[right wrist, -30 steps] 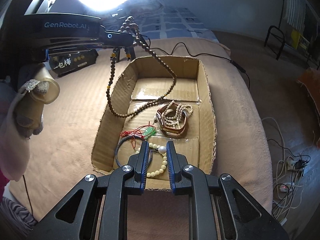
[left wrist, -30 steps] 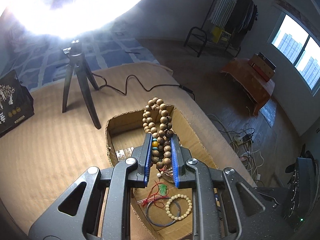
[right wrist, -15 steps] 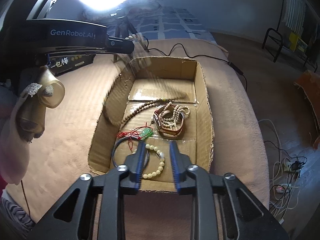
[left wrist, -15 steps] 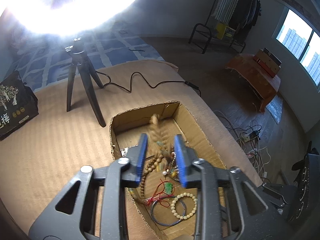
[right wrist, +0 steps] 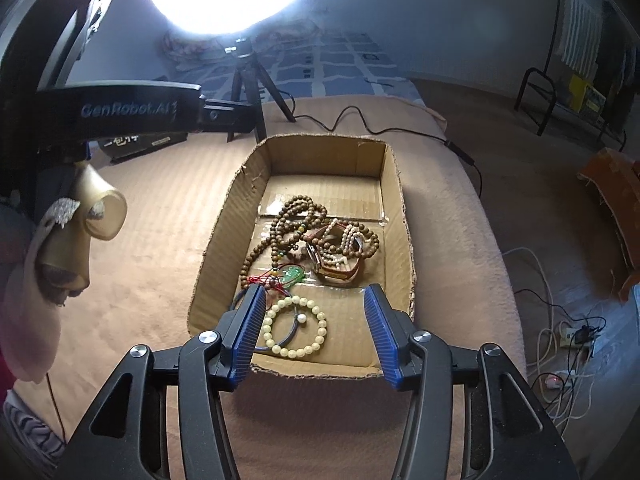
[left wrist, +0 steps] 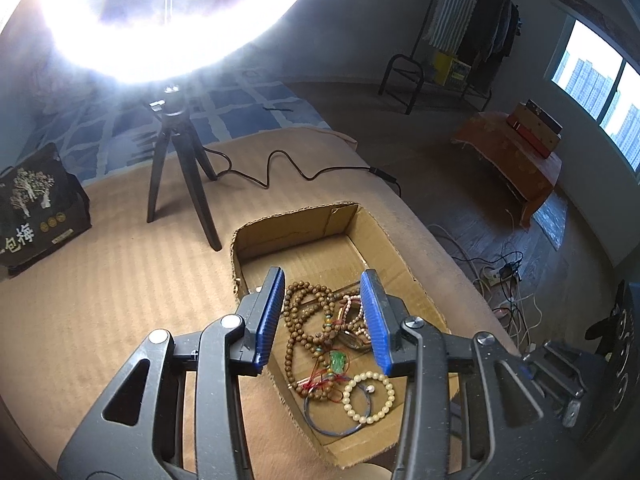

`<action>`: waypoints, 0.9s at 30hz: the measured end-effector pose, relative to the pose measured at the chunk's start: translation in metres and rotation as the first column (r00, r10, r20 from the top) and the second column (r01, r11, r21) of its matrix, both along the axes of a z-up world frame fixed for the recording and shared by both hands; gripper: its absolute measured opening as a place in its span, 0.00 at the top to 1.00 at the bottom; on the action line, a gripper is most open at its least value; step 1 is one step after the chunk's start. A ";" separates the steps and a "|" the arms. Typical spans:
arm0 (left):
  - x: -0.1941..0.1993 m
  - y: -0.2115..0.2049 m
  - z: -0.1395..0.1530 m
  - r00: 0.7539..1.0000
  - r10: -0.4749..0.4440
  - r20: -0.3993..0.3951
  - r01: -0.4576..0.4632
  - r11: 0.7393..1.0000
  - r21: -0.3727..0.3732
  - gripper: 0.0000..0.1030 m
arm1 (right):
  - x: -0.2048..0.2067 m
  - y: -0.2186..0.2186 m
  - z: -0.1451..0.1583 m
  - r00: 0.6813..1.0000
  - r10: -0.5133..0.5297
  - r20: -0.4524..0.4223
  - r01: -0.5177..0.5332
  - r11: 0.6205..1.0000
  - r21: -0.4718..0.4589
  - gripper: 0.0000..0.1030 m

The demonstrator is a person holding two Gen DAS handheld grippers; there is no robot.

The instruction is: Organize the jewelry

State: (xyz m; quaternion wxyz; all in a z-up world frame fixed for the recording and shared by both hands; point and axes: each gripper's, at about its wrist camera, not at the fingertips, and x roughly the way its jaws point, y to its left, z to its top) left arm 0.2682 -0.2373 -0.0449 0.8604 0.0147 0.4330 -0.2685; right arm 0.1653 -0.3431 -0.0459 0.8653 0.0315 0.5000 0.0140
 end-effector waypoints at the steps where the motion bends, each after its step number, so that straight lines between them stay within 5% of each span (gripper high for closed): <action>1: -0.004 0.002 0.003 1.000 -0.002 0.007 0.002 1.000 0.002 0.62 | -0.002 0.000 0.004 1.000 -0.004 0.007 0.004 1.000 -0.001 0.51; 16: -0.078 0.053 0.055 0.989 0.013 0.146 -0.015 1.000 0.015 0.62 | -0.032 0.007 0.056 0.990 -0.032 0.138 0.035 0.999 -0.020 0.51; 19: -0.097 0.066 0.062 0.985 0.017 0.171 -0.021 1.000 0.018 0.61 | -0.039 0.012 0.066 0.984 -0.027 0.175 0.034 0.999 -0.037 0.44; 25: -0.133 0.091 0.069 0.979 0.035 0.203 -0.039 0.999 0.018 0.53 | -0.050 0.023 0.077 0.976 -0.013 0.219 0.024 0.998 -0.050 0.41; 27: -0.148 0.099 0.070 0.974 0.042 0.223 -0.047 0.999 0.019 0.40 | -0.053 0.026 0.079 0.974 -0.010 0.226 0.023 0.998 -0.057 0.38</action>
